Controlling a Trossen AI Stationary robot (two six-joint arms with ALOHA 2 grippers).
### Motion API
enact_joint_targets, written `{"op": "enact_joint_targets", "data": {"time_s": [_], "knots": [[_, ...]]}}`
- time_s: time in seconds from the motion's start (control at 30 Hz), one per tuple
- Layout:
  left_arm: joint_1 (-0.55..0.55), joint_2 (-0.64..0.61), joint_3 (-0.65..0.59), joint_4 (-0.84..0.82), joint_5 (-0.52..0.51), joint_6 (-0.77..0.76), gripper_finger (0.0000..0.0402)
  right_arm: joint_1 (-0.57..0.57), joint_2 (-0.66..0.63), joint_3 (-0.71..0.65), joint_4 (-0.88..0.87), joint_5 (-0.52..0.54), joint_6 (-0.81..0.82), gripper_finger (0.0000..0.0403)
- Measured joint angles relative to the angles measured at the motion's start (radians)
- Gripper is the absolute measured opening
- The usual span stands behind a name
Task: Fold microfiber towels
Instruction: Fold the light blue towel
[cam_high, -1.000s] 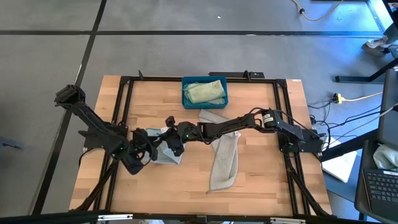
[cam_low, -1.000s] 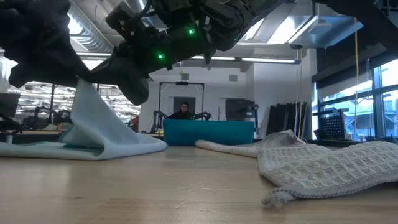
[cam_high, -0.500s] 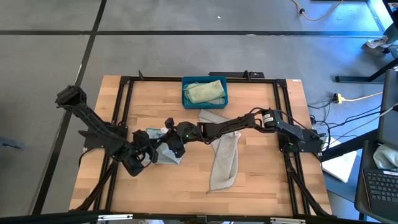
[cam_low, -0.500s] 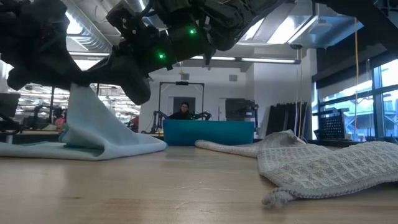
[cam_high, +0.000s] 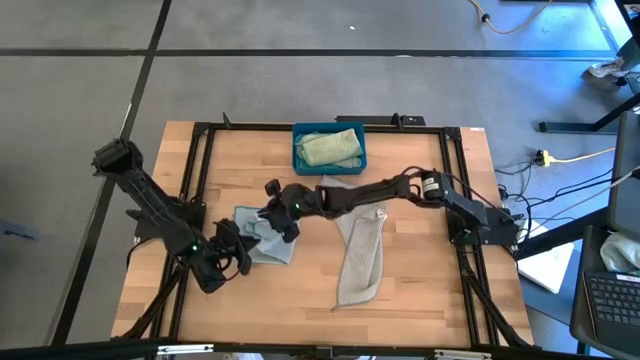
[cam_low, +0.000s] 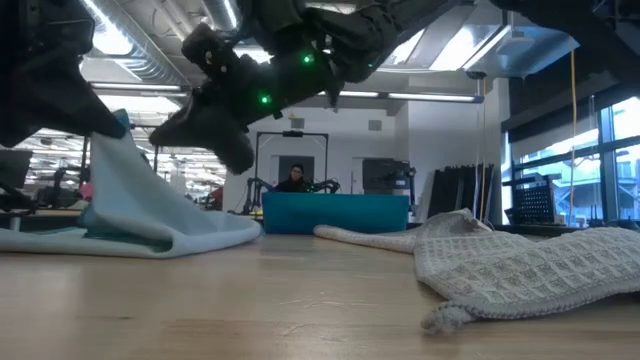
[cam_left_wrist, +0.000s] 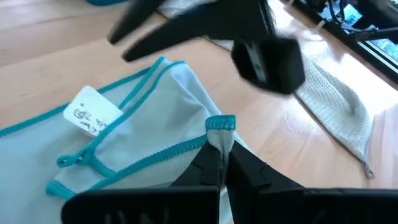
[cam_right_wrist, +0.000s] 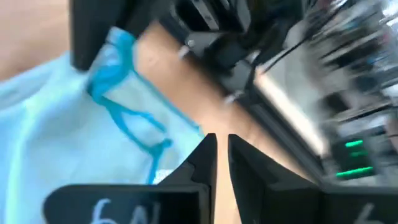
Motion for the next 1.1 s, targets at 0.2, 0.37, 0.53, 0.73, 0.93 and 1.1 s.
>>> {"op": "enact_joint_targets", "data": {"time_s": [0.2, 0.37, 0.53, 0.73, 0.93, 1.1], "knots": [[-0.004, 0.084, 0.000, 0.049, 0.002, 0.008, 0.0001, -0.086, 0.000, 0.174, -0.350, -0.330, 0.236, 0.0107], [-0.006, 0.164, 0.000, 0.151, -0.005, 0.075, 0.0000, -0.135, -0.003, 0.295, -0.551, -0.427, 0.265, 0.0163], [-0.019, 0.261, 0.000, 0.281, -0.020, 0.109, 0.0000, -0.148, 0.026, 0.290, -0.564, -0.433, 0.280, 0.0190], [-0.040, 0.345, 0.000, 0.377, -0.017, 0.098, 0.0000, -0.121, 0.127, 0.341, -0.564, -0.430, 0.281, 0.0189], [-0.058, 0.355, 0.000, 0.397, -0.016, 0.098, 0.0000, -0.118, 0.241, 0.602, -0.747, -0.434, 0.282, 0.0189], [-0.064, 0.355, 0.000, 0.395, -0.012, 0.098, 0.0000, -0.132, 0.279, 0.615, -0.737, -0.482, 0.342, 0.0191]]}}
